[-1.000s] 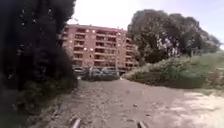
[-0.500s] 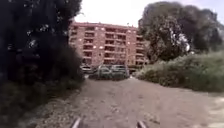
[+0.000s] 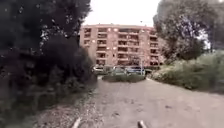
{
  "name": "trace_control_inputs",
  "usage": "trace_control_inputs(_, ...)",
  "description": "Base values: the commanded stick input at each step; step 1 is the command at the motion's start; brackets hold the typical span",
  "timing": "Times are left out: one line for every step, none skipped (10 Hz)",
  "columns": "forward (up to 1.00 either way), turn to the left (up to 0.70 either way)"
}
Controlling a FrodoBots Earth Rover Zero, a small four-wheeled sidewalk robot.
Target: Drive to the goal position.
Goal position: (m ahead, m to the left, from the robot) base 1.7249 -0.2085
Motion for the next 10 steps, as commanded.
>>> trace_control_inputs(1.0,0.13)
trace_control_inputs(1.0,0.25)
trace_control_inputs(1.0,0.32)
trace_control_inputs(1.0,0.4)
trace_control_inputs(0.61,0.64)
trace_control_inputs(0.15,0.91)
trace_control_inputs(0.0,1.0)
trace_control_inputs(0.0,0.71)
trace_control_inputs(0.0,0.32)
trace_control_inputs(0.0,0.0)
